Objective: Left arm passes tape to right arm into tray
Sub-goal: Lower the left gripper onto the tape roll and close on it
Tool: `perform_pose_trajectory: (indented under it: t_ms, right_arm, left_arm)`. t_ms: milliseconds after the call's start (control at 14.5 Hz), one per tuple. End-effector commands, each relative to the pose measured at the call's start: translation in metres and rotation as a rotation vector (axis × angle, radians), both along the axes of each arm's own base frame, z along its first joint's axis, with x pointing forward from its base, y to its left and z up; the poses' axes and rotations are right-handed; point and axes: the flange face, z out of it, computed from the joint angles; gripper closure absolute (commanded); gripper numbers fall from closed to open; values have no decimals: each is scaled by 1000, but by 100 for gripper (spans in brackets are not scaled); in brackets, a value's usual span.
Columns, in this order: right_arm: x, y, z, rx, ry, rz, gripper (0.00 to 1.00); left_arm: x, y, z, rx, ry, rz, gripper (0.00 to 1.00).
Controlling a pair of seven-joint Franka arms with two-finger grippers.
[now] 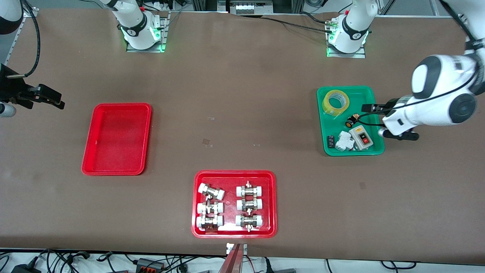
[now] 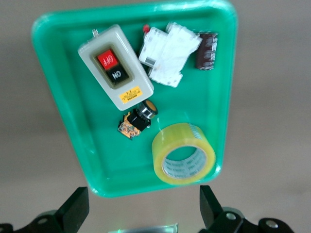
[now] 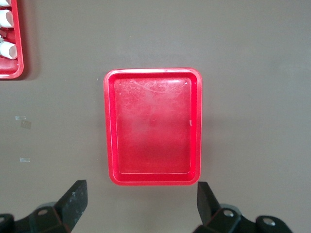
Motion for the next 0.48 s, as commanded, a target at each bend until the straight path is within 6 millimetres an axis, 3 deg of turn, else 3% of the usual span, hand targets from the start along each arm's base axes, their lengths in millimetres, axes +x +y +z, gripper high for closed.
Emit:
perform_pose_trajectory:
  t_ms: [0, 207, 414]
  right_arm:
    - [-3, 0, 7, -7, -12, 10, 0]
    - [1, -4, 5, -9, -16, 4, 0]
    - [2, -7, 2, -9, -9, 1, 0]
  left_arm:
    - [-43, -6, -41, 12, 1, 64, 0]
    - [-66, -10, -77, -3, 11, 107, 0]
    - [-91, -9, -101, 8, 6, 116, 0]
